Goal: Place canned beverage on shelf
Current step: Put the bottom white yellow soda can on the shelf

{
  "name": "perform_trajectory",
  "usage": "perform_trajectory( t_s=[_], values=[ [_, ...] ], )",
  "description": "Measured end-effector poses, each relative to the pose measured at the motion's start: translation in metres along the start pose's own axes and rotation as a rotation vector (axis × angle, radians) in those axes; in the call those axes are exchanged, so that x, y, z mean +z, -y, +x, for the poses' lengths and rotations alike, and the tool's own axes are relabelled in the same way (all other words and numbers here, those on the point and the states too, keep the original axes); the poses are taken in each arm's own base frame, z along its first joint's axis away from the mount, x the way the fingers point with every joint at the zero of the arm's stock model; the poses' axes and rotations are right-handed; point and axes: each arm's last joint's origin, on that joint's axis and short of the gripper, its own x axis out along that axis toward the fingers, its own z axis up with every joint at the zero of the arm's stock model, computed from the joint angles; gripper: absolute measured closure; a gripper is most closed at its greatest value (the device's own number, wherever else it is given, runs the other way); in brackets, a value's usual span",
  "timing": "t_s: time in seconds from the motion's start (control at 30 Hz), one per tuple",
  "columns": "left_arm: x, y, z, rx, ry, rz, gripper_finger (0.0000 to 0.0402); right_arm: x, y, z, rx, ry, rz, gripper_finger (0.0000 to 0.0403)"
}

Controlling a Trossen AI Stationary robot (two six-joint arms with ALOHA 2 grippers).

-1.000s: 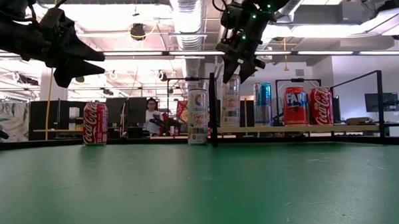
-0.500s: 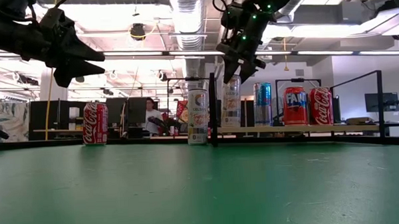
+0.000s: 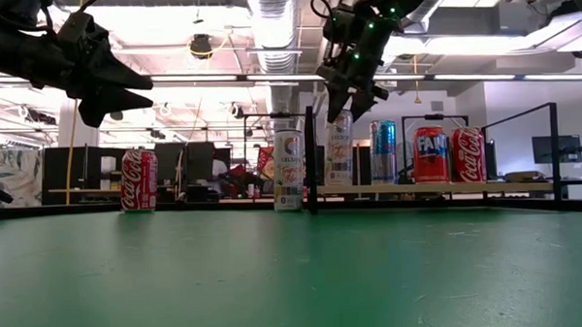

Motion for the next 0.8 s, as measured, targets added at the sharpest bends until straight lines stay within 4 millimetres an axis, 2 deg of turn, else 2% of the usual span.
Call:
perform_trajectory(
  t_s=[0.8],
  values=[
    [0.0000,0.0000,0.0000,0.000,0.000,0.001,0.0217,-0.0002,0.0001,-0.0001,0.004,-0.003,-0.029,0.0116]
  ],
)
